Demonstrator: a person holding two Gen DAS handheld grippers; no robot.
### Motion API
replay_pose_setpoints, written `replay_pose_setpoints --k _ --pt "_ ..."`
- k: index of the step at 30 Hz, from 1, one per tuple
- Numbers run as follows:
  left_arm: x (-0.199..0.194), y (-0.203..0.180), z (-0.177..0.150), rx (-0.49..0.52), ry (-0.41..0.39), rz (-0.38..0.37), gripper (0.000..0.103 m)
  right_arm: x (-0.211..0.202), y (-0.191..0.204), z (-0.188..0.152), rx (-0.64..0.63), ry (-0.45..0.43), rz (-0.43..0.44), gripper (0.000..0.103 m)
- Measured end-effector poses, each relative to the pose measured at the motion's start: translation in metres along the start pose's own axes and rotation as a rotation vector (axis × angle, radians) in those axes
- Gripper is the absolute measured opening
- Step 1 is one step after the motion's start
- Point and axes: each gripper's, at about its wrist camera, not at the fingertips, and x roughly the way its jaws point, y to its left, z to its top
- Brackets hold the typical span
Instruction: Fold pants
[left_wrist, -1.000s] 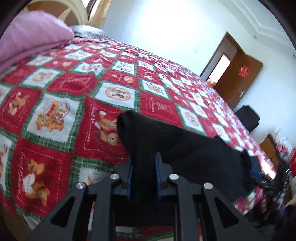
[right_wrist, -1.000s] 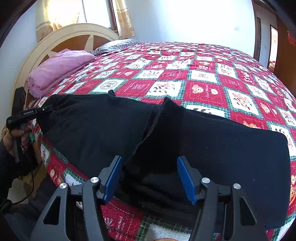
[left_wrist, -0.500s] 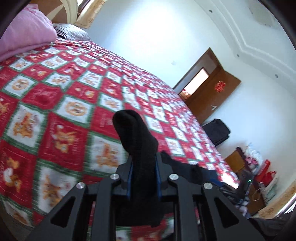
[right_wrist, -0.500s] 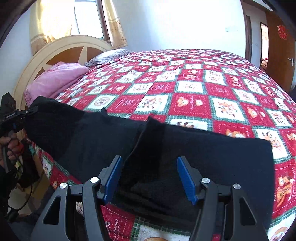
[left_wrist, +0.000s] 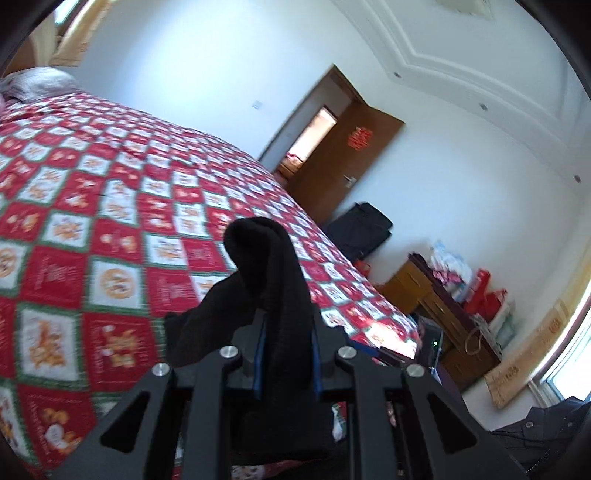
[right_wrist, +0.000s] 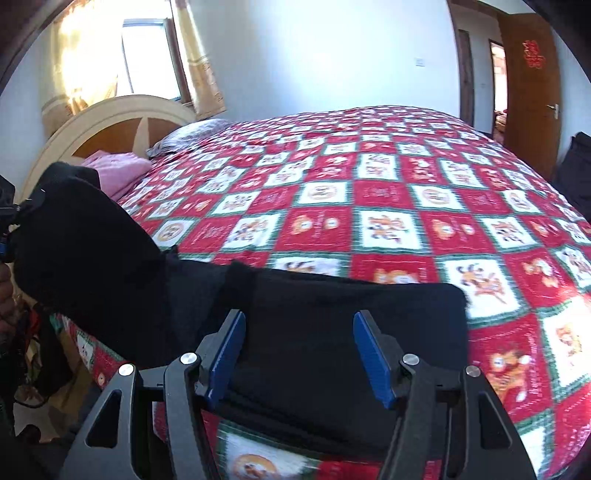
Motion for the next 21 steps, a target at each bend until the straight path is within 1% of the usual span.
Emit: replay_pose_setpoints --k 2,4,7,10,13,16,19,21 --pt "0.019 -0.014 0.001 0.017 0.038 -0.028 0.019 -0.004 -0.013 -0.002 0.027 0.002 -0.011 0.063" --pt "0.039 -0.025 0.003 0.043 0.073 -0.03 0.019 -0.007 -0.023 -0.005 0.051 0.004 -0.013 0.063" --pt "0.061 -0.036 0.003 0.055 0.115 -0.042 0.019 -0.011 -0.042 -0.01 0.093 0.003 -0.026 0.063" --pt "0.086 -0.049 0.003 0.066 0.164 -0.063 0.019 -0.017 -0.059 -0.013 0.125 -0.007 -0.049 0.063" --pt "0.109 -0.066 0.001 0.096 0.21 -0.068 0.019 -0.021 -0.075 -0.019 0.14 -0.005 -0.075 0.063" --pt "0.136 -0.078 -0.006 0.119 0.264 -0.041 0.019 -0.022 -0.088 -0.025 0.164 -0.006 -0.093 0.063" --pt "0.166 -0.085 -0.018 0.153 0.321 0.009 0.019 -0.022 -0.097 -0.029 0.194 -0.003 -0.095 0.063" --pt "0.183 -0.088 -0.027 0.175 0.356 0.023 0.019 -0.023 -0.103 -0.03 0.21 -0.006 -0.101 0.063"
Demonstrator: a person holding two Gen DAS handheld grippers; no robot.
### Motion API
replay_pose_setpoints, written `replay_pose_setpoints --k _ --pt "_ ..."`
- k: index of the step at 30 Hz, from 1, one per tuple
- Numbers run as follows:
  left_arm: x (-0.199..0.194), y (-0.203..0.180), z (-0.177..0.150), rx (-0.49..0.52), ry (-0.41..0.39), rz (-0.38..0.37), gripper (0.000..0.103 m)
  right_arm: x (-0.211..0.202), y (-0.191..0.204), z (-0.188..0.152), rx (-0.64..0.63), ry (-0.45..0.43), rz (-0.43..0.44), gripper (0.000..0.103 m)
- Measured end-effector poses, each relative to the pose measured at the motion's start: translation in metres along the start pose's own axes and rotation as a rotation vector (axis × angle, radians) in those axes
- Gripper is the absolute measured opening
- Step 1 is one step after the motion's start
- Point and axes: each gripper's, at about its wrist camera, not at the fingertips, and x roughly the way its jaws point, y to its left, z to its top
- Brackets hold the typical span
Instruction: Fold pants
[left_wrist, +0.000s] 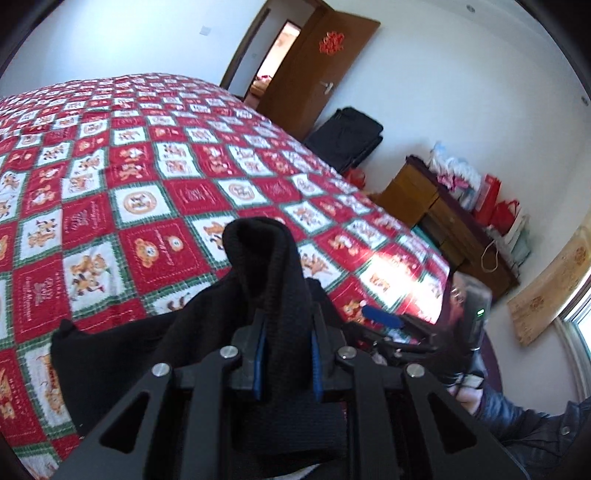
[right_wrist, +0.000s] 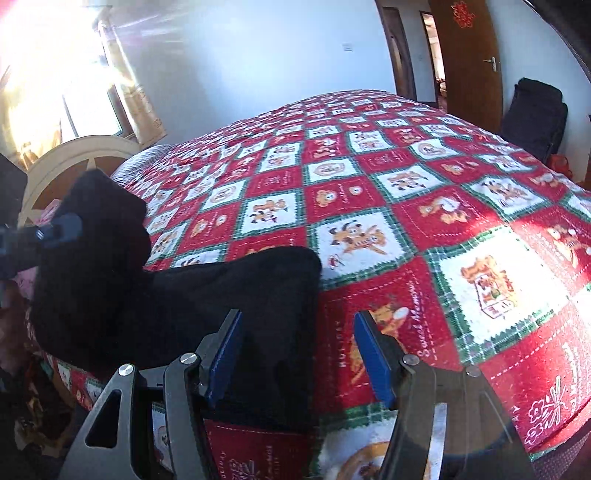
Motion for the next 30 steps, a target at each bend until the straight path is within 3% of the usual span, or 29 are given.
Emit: replay_pose_setpoints --k 6,9,10,13,14,16,19,23,28,30 --pt "0.041 -0.017 -0.006 0.056 0.087 0.035 0.021 0.003 -0.011 -0.003 0.05 -0.015 -0.005 0.063" --pt "0.054 -0.025 -0.007 0.118 0.094 0.088 0.024 0.005 -0.019 -0.004 0.091 -0.017 0.0 0.063" --pt "0.055 -0.026 -0.007 0.111 0.097 0.069 0.025 0.005 -0.021 -0.004 0.105 -0.022 0.0 0.063" --pt "0.047 -0.03 -0.003 0.079 0.063 0.005 0.037 0.003 -0.027 -0.004 0.127 -0.046 -0.002 0.063" --pt "0.041 -0.033 -0.002 0.089 0.042 -0.011 0.046 0.003 -0.027 -0.004 0.13 -0.049 -0.003 0.063" --pt "0.028 -0.04 -0.001 0.122 -0.007 -0.012 0.053 0.001 -0.027 -0.004 0.135 -0.056 0.001 0.063" --pt "0.009 -0.034 -0.005 0.134 -0.057 0.048 0.062 -0.006 -0.028 -0.003 0.153 -0.074 0.012 0.063" --pt "-0.01 0.009 -0.019 0.038 -0.106 0.155 0.069 -0.023 -0.017 0.004 0.161 -0.104 0.095 0.063" --pt "-0.015 0.052 -0.047 -0.008 -0.111 0.353 0.072 -0.012 0.015 0.001 0.097 0.0 0.165 0.063" --pt "-0.014 0.066 -0.057 -0.038 -0.102 0.377 0.073 0.001 0.023 -0.003 0.074 0.048 0.147 0.063"
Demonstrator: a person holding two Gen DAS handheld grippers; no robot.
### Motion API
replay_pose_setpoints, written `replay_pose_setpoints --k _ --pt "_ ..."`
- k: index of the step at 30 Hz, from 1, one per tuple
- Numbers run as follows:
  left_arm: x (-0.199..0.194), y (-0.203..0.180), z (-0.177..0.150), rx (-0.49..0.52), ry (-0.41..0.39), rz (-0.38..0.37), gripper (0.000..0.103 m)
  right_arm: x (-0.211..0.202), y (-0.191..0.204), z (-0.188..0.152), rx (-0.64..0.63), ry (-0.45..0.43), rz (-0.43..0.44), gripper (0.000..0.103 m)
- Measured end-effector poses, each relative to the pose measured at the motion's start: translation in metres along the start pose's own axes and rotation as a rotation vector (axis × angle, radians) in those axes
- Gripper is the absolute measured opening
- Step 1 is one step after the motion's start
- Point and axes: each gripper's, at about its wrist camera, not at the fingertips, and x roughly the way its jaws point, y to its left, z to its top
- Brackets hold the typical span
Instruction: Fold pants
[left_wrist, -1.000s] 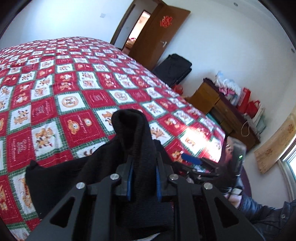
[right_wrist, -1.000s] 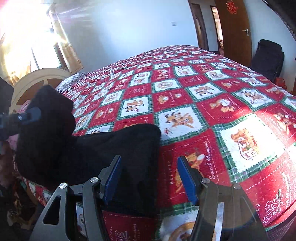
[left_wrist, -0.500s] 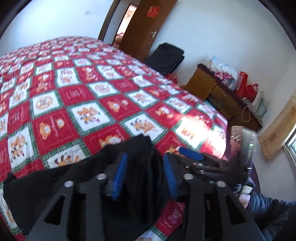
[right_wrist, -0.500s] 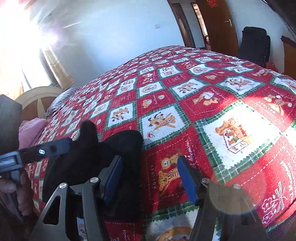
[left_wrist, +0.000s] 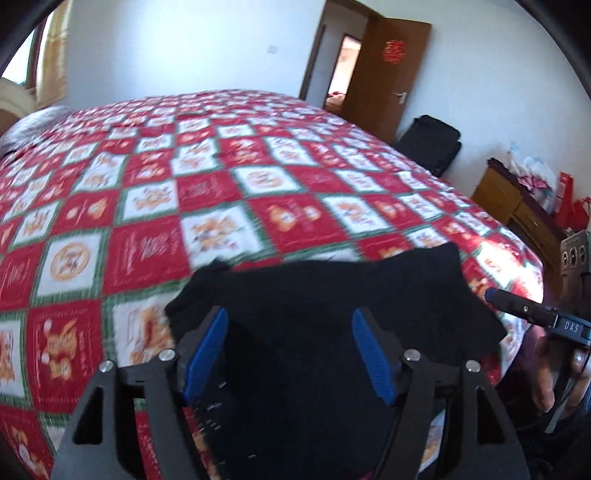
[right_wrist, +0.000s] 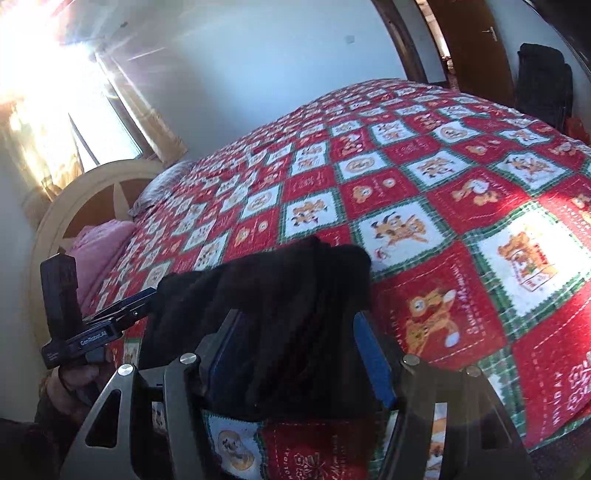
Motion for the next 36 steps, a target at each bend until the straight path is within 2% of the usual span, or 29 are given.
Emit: replay_pose_setpoints --k 3,5,7,9,14,20,22,25,36 --pt "0.006 0.005 -0.009 0.009 -0.003 0.042 0.075 0.018 0.005 -0.005 -0.021 0.055 -0.022 0.063" --pt "0.008 0.004 -0.01 0.016 -0.013 0.05 0.078 0.023 0.004 -0.007 -0.022 0.066 -0.048 0.051" --pt "0.008 0.004 -0.01 0.018 -0.019 0.054 0.085 0.025 0.006 -0.007 -0.041 0.074 -0.06 0.031" --pt "0.006 0.003 -0.012 0.02 -0.026 0.069 0.095 0.023 0.008 -0.006 -0.051 0.073 -0.046 0.019" --pt "0.003 0.006 -0.012 0.012 -0.029 0.071 0.095 0.008 0.017 0.0 -0.083 0.013 -0.038 0.016" --pt "0.002 0.011 -0.012 -0.01 -0.028 0.075 0.095 -0.013 0.006 0.012 -0.063 -0.049 -0.061 0.015" --pt "0.004 0.012 -0.012 -0.013 -0.019 0.076 0.095 -0.012 -0.005 0.012 -0.037 -0.036 -0.076 0.015" --pt "0.01 0.011 -0.015 -0.009 -0.002 0.078 0.096 0.004 -0.017 0.006 -0.009 0.047 -0.057 0.015" --pt "0.02 0.026 -0.021 -0.055 0.035 0.097 0.103 0.018 -0.034 0.001 0.036 0.107 -0.014 0.019"
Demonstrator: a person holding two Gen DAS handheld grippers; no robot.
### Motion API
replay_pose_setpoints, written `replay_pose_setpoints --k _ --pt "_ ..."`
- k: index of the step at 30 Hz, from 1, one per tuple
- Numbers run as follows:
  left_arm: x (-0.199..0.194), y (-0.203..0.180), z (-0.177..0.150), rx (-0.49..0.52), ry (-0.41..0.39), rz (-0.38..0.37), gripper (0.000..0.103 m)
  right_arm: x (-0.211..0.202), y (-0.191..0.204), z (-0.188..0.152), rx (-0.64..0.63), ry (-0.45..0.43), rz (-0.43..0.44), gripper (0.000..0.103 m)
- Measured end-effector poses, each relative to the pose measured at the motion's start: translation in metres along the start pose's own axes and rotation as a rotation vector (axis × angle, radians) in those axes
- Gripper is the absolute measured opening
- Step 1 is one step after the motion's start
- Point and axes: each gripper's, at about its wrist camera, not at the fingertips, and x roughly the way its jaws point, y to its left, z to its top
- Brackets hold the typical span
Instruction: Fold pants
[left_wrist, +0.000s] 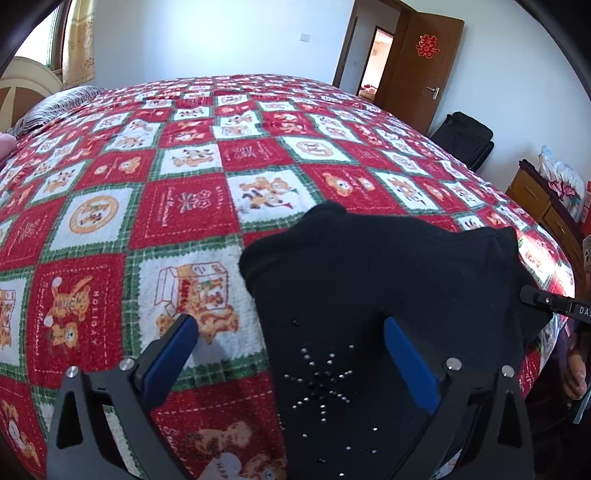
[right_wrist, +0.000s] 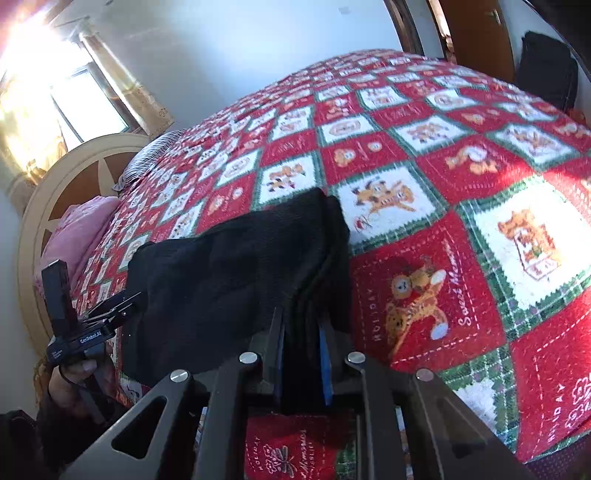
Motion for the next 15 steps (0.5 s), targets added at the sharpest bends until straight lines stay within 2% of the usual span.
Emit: replay_pose_setpoints --k 3,4,6,9,12,15 --pt "-0.002 0.0 0.0 0.003 -0.002 0.004 0.103 -0.004 -0.003 0.003 0.005 0.008 0.012 0.024" --pt "-0.002 0.0 0.0 0.005 -0.002 0.008 0.103 -0.008 -0.002 0.005 -0.004 -0.001 -0.008 0.035" --pt "-0.003 0.003 0.0 0.001 -0.005 0.021 0.103 -0.024 -0.002 0.011 -0.023 -0.058 -0.084 0.046" --pt "-0.01 0.004 0.002 -0.02 -0.045 0.052 0.103 -0.049 -0.002 0.019 -0.011 -0.167 -0.117 0.046" --pt "-0.022 -0.002 0.007 -0.004 -0.103 0.068 0.103 -0.056 0.016 0.026 -0.073 -0.203 -0.049 0.046" --pt "-0.019 -0.013 0.012 0.047 -0.104 0.079 0.103 -0.039 0.035 0.034 -0.118 -0.176 0.063 0.046"
